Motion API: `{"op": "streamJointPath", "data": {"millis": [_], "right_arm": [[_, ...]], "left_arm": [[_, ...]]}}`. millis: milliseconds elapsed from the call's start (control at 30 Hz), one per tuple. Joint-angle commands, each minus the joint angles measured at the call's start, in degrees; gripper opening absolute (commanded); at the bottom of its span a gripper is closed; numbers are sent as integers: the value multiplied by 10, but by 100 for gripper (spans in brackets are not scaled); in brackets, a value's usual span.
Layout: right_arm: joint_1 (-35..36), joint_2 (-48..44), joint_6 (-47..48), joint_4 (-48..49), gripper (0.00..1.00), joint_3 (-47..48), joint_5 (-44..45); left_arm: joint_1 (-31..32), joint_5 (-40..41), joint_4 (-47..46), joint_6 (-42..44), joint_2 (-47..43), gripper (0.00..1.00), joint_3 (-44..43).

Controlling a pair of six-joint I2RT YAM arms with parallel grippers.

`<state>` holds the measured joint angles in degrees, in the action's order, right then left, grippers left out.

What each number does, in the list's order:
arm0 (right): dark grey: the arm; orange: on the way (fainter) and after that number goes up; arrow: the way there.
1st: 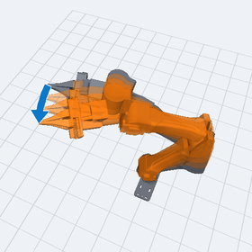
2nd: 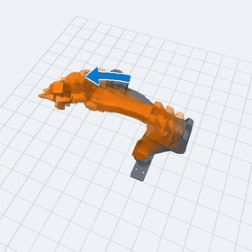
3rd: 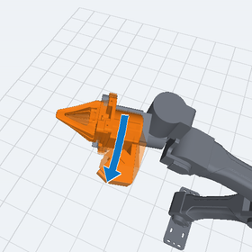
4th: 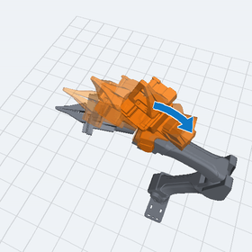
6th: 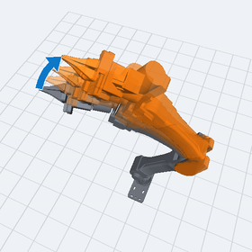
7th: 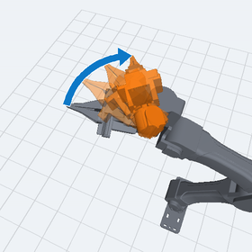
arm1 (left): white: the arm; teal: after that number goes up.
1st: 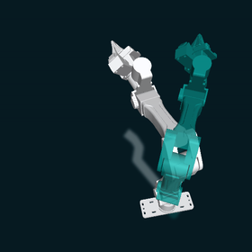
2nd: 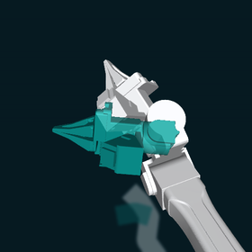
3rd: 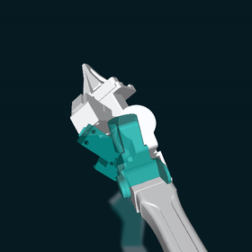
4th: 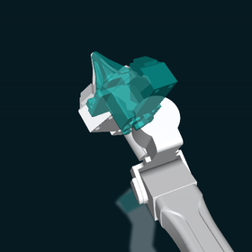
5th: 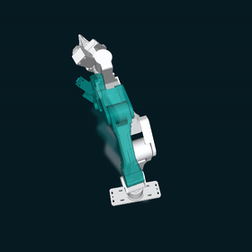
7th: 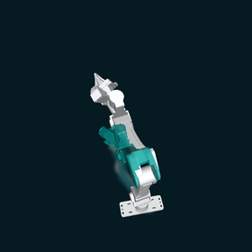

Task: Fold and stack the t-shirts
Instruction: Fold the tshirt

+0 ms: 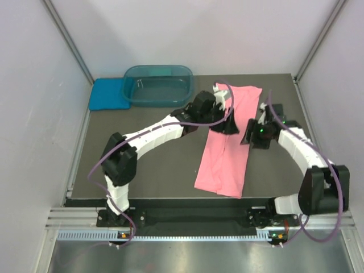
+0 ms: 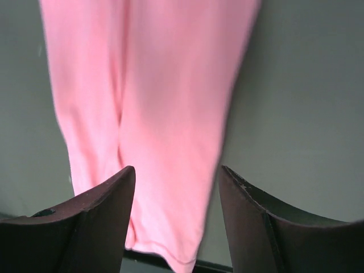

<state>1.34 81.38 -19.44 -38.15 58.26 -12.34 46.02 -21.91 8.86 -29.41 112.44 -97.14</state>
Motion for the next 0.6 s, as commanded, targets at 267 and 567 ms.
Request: {"op": "streamJointPath", "data": {"millis": [267, 567], "right_arm": [[155, -249, -136, -21, 58, -240, -34], [159, -307, -186, -14, 55, -344, -59]], "left_arm": [[5, 47, 183, -20, -202, 73, 315], [-8, 11, 141, -99, -224, 68, 429]]}}
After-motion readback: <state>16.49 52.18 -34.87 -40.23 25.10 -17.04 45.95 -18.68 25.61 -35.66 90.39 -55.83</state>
